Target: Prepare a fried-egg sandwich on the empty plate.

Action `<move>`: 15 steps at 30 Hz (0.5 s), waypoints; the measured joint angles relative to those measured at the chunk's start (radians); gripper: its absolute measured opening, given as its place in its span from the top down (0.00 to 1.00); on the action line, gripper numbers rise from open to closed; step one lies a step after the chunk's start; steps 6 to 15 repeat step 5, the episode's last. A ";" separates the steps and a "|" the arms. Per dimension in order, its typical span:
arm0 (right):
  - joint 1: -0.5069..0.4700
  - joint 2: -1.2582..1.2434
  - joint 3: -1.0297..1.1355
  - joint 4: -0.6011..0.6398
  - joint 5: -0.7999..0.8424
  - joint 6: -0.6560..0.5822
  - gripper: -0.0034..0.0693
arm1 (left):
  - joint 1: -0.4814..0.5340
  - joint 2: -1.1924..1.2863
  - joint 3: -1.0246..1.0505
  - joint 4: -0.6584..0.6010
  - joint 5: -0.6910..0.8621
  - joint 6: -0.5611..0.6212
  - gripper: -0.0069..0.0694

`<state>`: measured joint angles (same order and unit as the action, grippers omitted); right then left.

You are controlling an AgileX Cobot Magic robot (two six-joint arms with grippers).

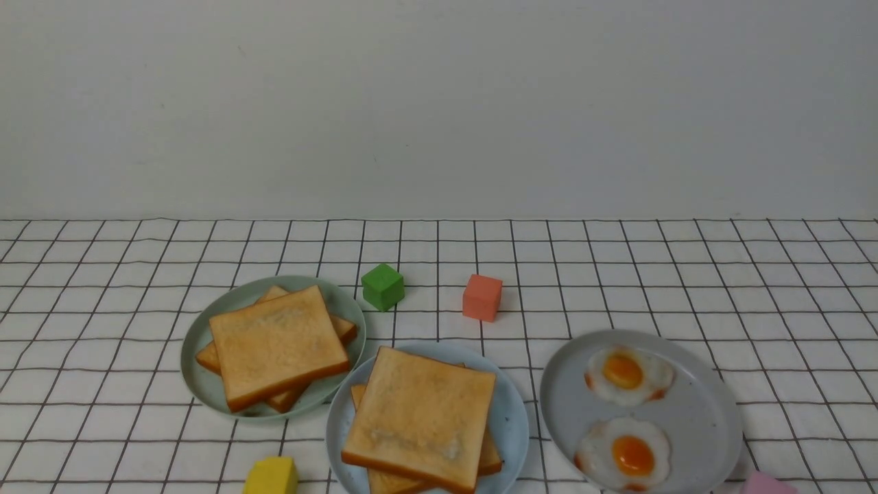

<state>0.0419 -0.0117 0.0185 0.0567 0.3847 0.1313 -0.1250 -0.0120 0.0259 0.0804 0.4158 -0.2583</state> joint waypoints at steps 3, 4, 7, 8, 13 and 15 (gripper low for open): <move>0.000 0.000 0.000 0.000 0.000 0.000 0.69 | 0.000 0.000 0.000 0.000 0.000 0.000 0.89; 0.000 0.000 0.000 0.000 0.000 0.000 0.69 | 0.000 0.000 0.000 0.000 0.000 0.000 0.89; 0.000 0.000 0.000 0.000 0.000 0.000 0.69 | 0.000 0.000 0.000 0.000 0.000 0.000 0.89; 0.000 0.000 0.000 0.000 0.000 0.000 0.69 | 0.000 0.000 0.000 0.000 0.000 0.000 0.89; 0.000 0.000 0.000 0.000 0.000 0.000 0.69 | 0.000 0.000 0.000 0.000 0.000 0.000 0.89; 0.000 0.000 0.000 0.000 0.000 0.000 0.69 | 0.000 0.000 0.000 0.000 0.000 0.000 0.89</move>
